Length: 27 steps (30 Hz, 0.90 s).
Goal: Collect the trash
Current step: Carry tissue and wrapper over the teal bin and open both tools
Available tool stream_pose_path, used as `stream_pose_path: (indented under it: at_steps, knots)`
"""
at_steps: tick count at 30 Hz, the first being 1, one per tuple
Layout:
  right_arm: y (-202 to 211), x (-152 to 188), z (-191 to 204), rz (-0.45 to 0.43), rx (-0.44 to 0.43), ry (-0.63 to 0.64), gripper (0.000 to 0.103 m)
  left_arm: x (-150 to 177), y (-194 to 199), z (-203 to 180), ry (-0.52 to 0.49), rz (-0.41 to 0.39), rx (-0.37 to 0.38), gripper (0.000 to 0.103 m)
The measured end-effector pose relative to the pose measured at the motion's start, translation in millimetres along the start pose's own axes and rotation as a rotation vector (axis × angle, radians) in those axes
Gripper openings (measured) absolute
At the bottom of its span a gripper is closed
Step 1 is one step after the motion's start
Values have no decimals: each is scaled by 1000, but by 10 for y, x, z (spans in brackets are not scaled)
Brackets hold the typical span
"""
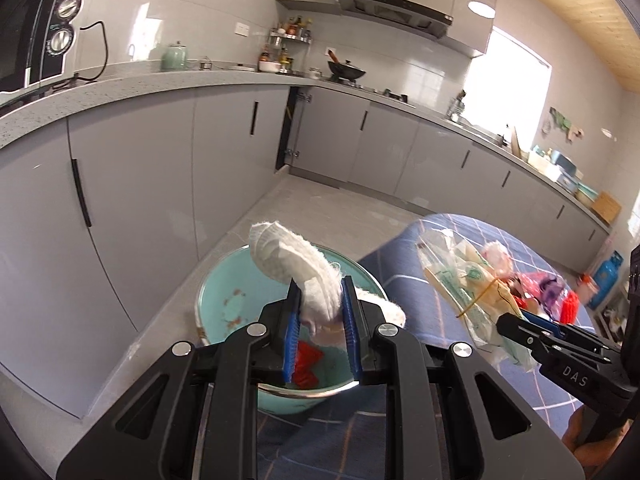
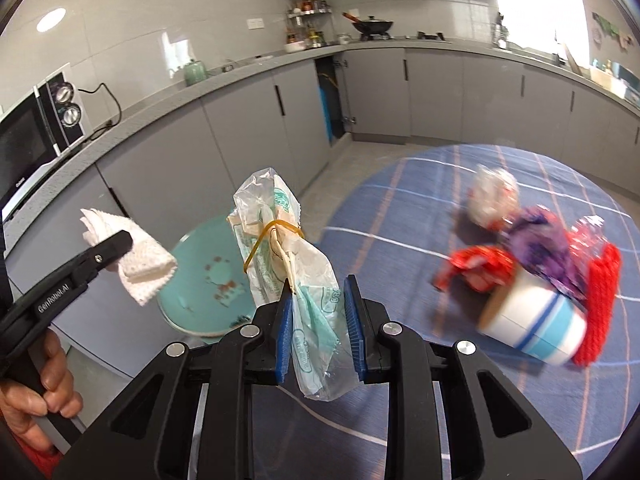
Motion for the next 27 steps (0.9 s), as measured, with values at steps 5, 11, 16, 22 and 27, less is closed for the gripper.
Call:
stream_pose_path:
  at_steps: [5,11,16,22,27]
  knots:
    - [-135,-112,226,-1,-30,17,25,-40,-40,82,7,2,-20,20]
    - [-296,-171,390,5,-43,18,25,-52,-151,97,2,18,-31,20]
    - [-408,-196,469,16,-47,13,25,-45,-271,144,2,39,-39,20]
    - [-560,-213,509,38,-48,1,25,-13,-423,200,4,71,-56,20]
    - [-705,-154,514,67,-42,-6,26,35,-574,252,8,99,-65,20]
Point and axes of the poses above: each gripper's, at about its wrist camera, not at the fingertips, and y roughly against the way its jaws point, z to its left, x to its underside, the point moved 6 cm from there along -y, roughly the way its jaws point, and after that the axes turned 1 degree about x, right-handed, at the moved point
